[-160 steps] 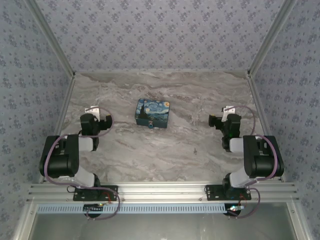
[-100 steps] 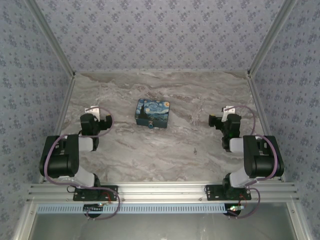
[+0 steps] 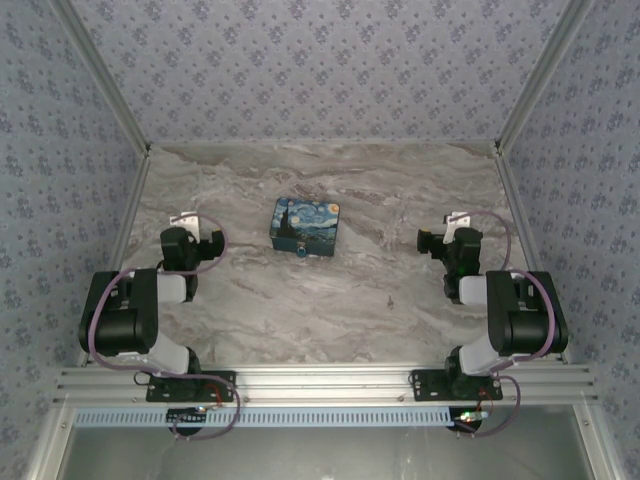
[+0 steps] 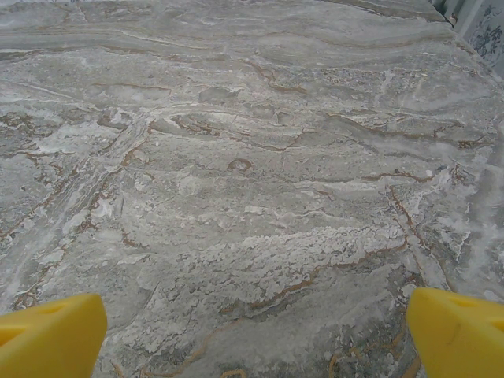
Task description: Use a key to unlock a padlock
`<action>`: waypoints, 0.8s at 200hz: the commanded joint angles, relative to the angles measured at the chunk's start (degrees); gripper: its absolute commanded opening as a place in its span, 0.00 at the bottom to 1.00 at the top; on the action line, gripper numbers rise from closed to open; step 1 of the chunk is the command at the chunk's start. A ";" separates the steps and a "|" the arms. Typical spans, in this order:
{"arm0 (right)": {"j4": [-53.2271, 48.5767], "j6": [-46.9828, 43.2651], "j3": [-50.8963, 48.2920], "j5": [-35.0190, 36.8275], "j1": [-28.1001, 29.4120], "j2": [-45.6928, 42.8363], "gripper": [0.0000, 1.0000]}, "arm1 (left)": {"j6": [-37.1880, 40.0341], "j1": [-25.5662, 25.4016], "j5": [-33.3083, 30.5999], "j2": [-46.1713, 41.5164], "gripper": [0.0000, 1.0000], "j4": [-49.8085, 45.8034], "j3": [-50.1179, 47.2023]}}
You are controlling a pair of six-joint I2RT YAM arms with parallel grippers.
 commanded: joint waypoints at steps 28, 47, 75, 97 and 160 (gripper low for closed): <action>0.87 -0.08 1.39 0.35 -0.01 0.62 1.00 | -0.40 -0.29 0.51 0.43 0.99 2.22 1.28; 0.85 0.04 1.40 0.35 0.02 0.64 1.00 | -0.41 -0.30 0.51 0.39 1.00 2.20 1.26; 0.76 0.01 1.46 0.04 -0.09 0.67 1.00 | -0.40 -0.34 0.51 0.39 0.99 2.22 1.27; 0.76 0.01 1.46 0.06 -0.11 0.60 1.00 | -0.44 -0.27 0.58 0.41 1.00 2.16 1.25; -23.39 0.08 11.21 -3.45 0.49 -7.54 1.00 | -2.75 -0.80 -4.61 -18.03 0.99 -9.37 0.04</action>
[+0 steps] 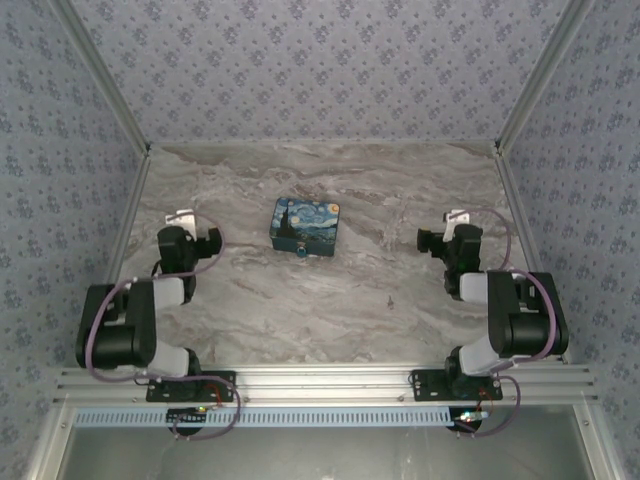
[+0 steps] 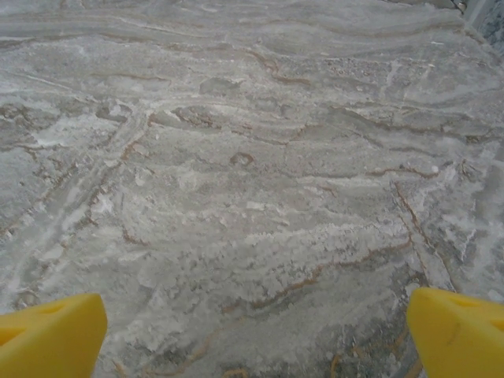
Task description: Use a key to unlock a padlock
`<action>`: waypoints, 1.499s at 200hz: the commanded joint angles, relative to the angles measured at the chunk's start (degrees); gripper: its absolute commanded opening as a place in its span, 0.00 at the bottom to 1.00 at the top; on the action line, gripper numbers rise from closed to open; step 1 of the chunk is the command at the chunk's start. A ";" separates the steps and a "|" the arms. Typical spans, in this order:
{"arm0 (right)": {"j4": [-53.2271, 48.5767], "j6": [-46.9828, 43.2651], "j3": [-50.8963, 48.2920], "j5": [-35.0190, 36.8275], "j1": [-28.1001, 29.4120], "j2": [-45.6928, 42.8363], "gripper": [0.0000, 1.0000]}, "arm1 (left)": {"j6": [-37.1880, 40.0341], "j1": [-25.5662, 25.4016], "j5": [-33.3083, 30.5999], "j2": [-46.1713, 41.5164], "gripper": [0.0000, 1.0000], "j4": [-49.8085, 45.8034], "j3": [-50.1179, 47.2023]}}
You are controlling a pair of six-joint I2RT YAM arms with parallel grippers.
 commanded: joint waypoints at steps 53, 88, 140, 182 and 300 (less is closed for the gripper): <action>-39.50 5.76 13.85 1.51 9.06 -17.90 1.00 | -18.40 -3.20 1.31 -26.86 0.99 -28.02 4.41; -55.73 17.14 16.81 4.50 15.77 -23.53 0.99 | -27.46 -3.35 8.34 -31.51 0.99 -40.10 6.39; -77.95 29.15 18.75 12.26 33.20 -25.23 0.91 | -35.37 -8.38 15.87 -37.51 0.99 -46.35 4.71; -84.59 35.63 17.45 11.51 39.00 -22.68 0.82 | -37.41 -19.36 11.99 -37.04 1.00 -46.15 3.54; -74.93 36.12 16.03 7.58 40.32 -9.87 0.57 | -37.20 -28.34 6.79 -26.69 1.00 -39.21 5.60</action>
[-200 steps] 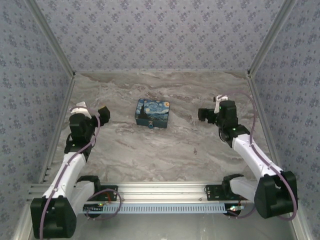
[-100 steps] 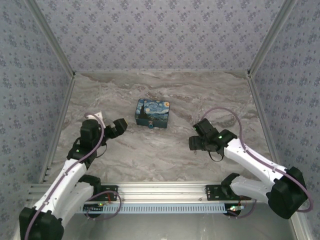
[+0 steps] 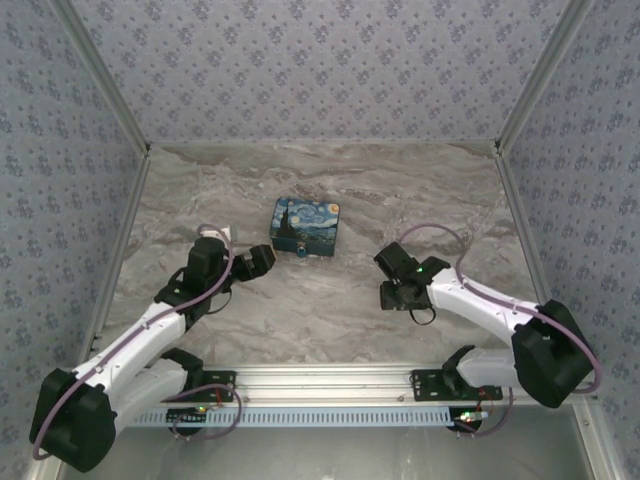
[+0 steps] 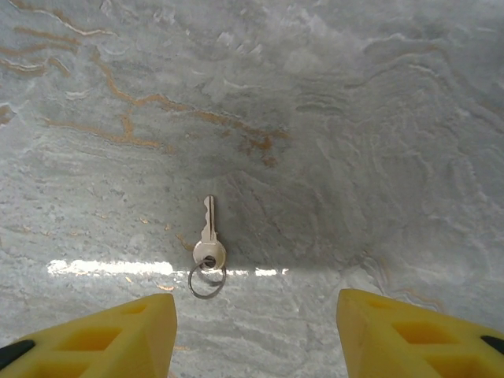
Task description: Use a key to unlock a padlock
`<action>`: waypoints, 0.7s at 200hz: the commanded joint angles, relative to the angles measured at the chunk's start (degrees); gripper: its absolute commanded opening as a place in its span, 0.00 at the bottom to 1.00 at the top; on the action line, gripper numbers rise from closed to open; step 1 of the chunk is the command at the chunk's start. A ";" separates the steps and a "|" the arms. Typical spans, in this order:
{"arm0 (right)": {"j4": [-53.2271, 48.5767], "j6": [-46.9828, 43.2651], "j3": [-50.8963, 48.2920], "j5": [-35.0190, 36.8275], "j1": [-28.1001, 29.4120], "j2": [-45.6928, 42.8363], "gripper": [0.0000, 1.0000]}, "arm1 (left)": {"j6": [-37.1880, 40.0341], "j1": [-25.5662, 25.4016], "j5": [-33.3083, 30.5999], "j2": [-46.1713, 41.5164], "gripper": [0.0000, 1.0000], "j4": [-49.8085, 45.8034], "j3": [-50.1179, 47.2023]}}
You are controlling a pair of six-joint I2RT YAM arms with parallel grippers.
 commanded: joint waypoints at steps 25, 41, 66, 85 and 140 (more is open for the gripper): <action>2.48 0.65 1.91 -0.60 0.96 5.05 0.54 | -0.33 -0.64 -1.71 -0.14 0.99 1.37 1.31; 2.98 0.44 2.26 -0.60 1.08 6.54 0.52 | -0.33 -0.78 -1.93 -0.33 1.00 1.06 1.42; 3.65 0.45 2.36 -0.69 1.16 7.97 0.49 | -0.17 -0.78 -1.94 -0.43 0.99 0.58 1.51; 4.04 0.70 2.07 -0.95 1.16 8.50 0.48 | -0.13 -0.85 -2.02 -0.57 0.99 0.24 1.59; 4.11 1.40 1.42 -1.59 1.24 9.07 0.41 | -0.16 -0.87 -2.48 -0.75 0.99 -0.39 1.60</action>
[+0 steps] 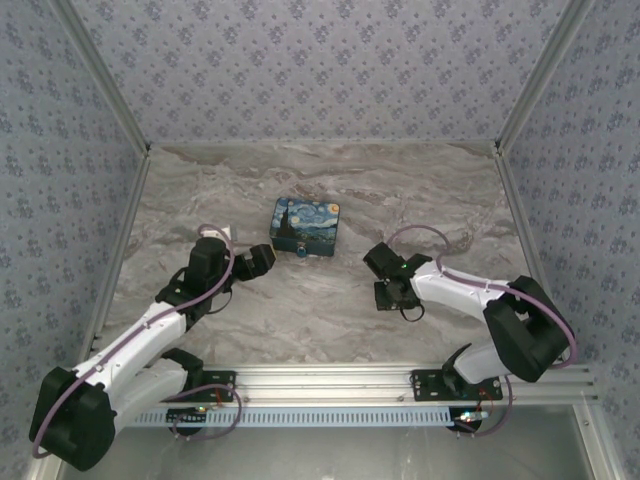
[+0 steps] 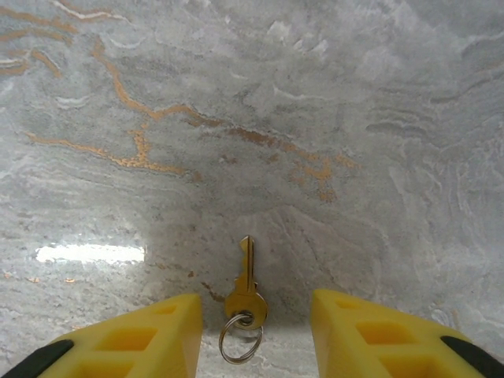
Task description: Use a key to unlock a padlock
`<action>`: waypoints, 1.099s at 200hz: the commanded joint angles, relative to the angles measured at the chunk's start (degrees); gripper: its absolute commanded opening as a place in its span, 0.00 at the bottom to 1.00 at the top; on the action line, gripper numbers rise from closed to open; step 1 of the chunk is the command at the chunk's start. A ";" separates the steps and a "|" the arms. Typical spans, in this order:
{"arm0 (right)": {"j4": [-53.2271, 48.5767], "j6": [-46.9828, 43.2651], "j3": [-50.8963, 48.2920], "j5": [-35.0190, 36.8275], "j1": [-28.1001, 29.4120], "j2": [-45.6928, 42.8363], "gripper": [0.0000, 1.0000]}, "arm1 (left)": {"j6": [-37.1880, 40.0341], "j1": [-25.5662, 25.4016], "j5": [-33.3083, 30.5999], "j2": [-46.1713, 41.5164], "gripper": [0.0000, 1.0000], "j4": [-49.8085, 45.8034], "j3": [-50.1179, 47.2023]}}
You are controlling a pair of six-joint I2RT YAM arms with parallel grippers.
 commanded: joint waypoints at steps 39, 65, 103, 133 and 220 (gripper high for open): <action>-1.84 1.42 0.15 -1.06 0.43 0.48 0.35 | -0.09 -0.32 -0.86 -1.20 1.00 -0.90 1.65; -1.80 1.48 -0.37 -1.43 0.48 0.50 0.33 | -0.09 -0.33 -0.96 -1.23 0.99 -0.95 1.78; -1.79 1.49 -0.67 -1.92 0.70 0.49 0.31 | -0.09 -0.32 -1.05 -1.23 0.99 -1.11 1.84; -2.41 1.44 -0.87 -1.97 0.67 0.60 0.30 | -0.09 -0.41 -1.13 -1.18 0.99 -1.21 1.86; -2.53 1.50 -1.09 -2.53 0.79 0.89 0.17 | 0.17 -0.41 -1.21 -1.22 0.99 -1.29 2.13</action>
